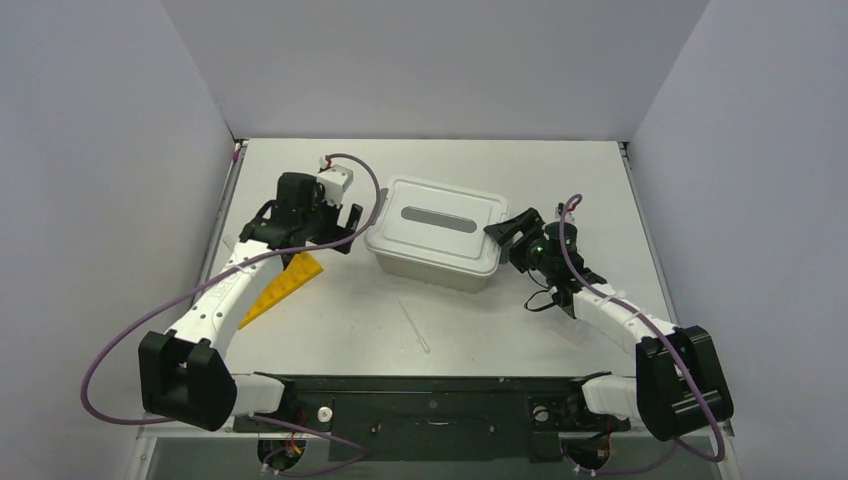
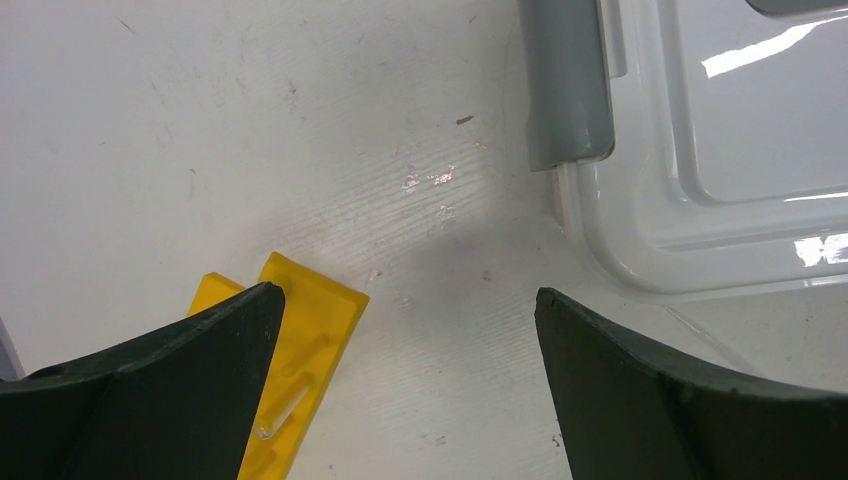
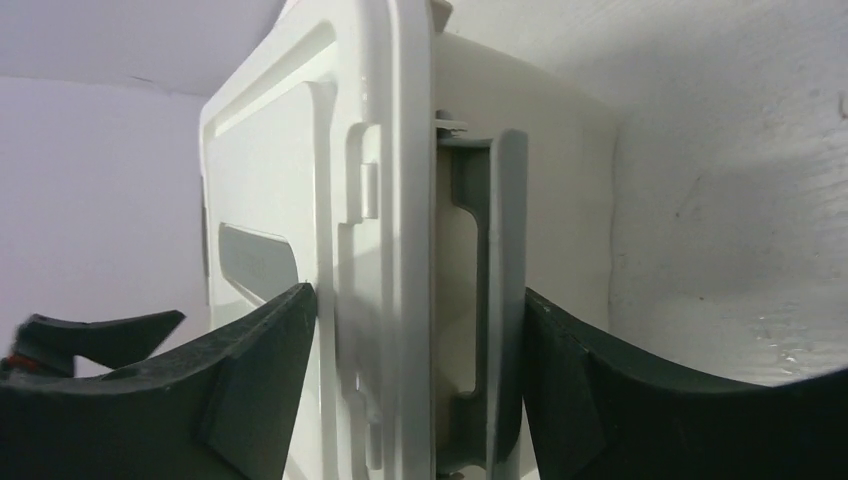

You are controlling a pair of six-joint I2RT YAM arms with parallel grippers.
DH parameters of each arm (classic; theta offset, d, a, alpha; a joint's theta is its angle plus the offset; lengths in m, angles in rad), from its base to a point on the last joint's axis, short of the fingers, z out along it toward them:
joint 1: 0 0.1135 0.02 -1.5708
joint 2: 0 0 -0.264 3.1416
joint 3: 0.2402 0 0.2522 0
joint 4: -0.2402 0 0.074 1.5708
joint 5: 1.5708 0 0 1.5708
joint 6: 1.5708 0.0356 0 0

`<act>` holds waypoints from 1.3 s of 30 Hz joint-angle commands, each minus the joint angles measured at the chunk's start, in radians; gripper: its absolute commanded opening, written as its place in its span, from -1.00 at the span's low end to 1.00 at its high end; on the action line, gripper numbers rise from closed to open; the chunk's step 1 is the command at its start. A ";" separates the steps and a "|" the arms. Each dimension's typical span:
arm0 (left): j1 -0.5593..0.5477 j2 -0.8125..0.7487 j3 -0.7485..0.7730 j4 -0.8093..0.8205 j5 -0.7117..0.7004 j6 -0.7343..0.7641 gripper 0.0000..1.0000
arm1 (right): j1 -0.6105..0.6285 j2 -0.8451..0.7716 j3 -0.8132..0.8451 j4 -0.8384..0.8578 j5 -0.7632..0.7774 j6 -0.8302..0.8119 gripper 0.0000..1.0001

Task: Organize the chemistry lab equipment
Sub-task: Move the storage box to the center of the board.

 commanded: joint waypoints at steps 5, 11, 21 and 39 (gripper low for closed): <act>-0.004 -0.045 0.029 -0.027 -0.024 0.033 0.93 | 0.067 -0.055 0.201 -0.371 0.197 -0.235 0.15; -0.004 -0.058 0.028 -0.053 -0.015 0.035 0.93 | 0.109 -0.031 0.232 -0.421 0.238 -0.257 0.06; -0.004 -0.063 0.016 -0.076 -0.034 0.065 0.93 | 0.163 -0.012 0.287 -0.478 0.320 -0.285 0.04; -0.004 -0.068 0.001 -0.104 -0.023 0.070 0.93 | 0.156 0.023 0.329 -0.571 0.386 -0.339 -0.49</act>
